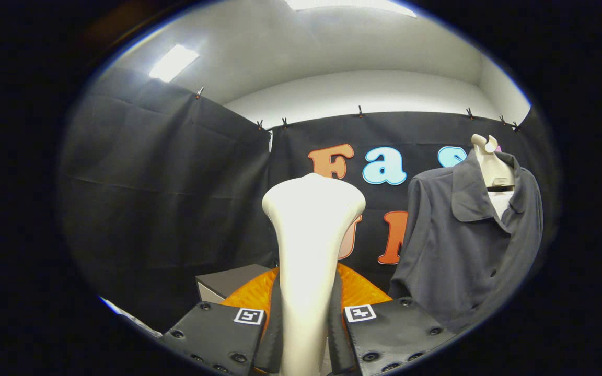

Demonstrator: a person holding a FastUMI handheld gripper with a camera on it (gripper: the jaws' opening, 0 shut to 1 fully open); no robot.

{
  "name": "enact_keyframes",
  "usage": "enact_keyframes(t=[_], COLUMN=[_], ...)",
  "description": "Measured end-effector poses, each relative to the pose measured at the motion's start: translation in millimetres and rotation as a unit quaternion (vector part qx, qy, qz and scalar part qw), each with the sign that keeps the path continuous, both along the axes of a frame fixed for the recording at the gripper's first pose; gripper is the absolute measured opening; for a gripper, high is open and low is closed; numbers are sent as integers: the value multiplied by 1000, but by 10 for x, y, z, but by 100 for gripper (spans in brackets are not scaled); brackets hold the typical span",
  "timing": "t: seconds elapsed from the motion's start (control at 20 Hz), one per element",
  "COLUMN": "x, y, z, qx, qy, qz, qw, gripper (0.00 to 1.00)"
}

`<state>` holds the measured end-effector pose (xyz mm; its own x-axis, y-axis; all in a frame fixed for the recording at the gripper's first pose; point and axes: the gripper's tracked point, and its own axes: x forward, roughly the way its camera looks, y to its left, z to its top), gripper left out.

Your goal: Iron the clothes twice with a garment steamer, once on the left side and once on the right side.

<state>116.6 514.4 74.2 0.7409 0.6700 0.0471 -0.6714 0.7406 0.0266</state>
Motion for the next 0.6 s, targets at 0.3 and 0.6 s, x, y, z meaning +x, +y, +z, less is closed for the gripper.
enact_keyframes(t=[0.3,0.6], x=[95,373], y=[-613,-1276], z=[100,-27], qx=[11,0], qy=[-13,-15], qz=[-56,-133], qw=[998,991], gripper=[42,42])
